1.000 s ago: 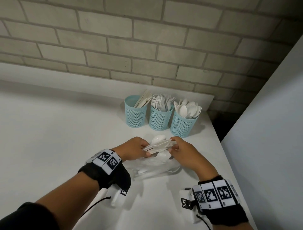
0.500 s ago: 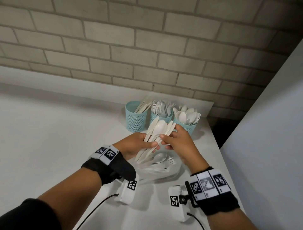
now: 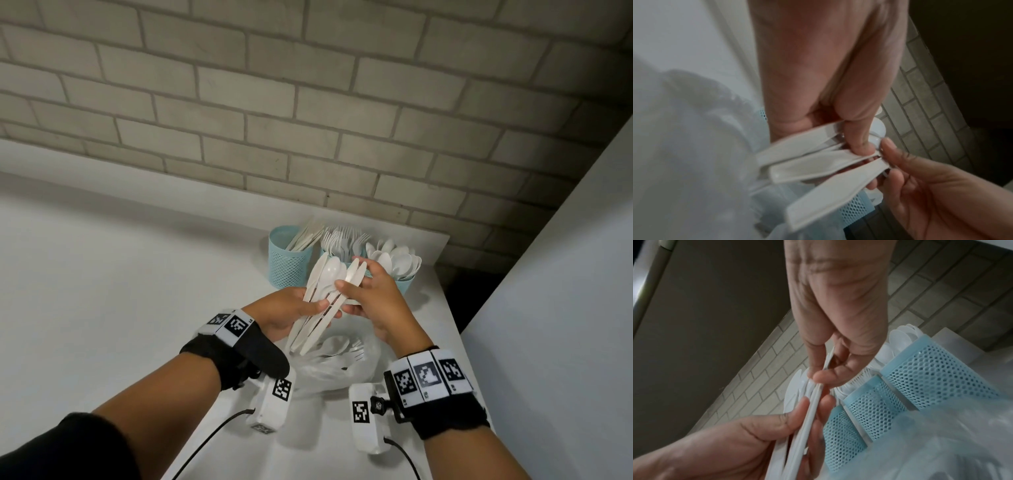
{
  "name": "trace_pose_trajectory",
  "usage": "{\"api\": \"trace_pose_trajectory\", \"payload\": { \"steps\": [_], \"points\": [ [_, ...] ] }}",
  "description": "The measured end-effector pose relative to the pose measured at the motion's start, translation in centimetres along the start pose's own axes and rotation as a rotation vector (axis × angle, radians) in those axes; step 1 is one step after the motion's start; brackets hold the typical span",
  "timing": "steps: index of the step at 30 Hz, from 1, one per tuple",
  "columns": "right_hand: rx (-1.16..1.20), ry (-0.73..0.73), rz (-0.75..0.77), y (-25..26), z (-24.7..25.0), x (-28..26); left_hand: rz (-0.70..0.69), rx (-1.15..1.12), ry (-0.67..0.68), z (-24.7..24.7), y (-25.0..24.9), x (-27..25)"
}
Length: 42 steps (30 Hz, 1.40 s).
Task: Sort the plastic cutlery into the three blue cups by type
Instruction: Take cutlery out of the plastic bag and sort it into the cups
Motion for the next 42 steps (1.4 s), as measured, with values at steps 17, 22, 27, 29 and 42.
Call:
{"api": "trace_pose_trajectory", "payload": {
  "steps": [17,22,27,29,42],
  "points": [
    [-0.114,-0.102,0.144,4.1,0.2,3.6,0.000,-0.156,-0.259,1.2,-1.2,0.3],
    [-0.240,-0.044,0.191,6.0,-2.0,5.8,0.051,-0.220,-0.415,2.6,-1.8,0.6],
    [-0.221,-0.178,0.464,7.8,-3.8,7.6,0.038,-0.241,-0.480,4.6,-2.0,0.5],
    [-0.158,-0.253,0.544,8.0,-4.7,8.7,0.045,-0.279,-0.479,5.2,-2.2,0.4],
    [-0.900,-0.055,0.461,0.9,-7.8,13.5,-0.019,-0.375,-0.531,6.6,-2.5,0.3]
  ]
}}
Point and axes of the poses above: each hand's wrist, its own x-axis towards the middle knuckle, its own z-axis out of the back of the hand, y = z × x, the point moved 1 cm from there along x, towards the middle knuckle, and after that the axes turned 10 degrees about x, right-handed, at the moved point
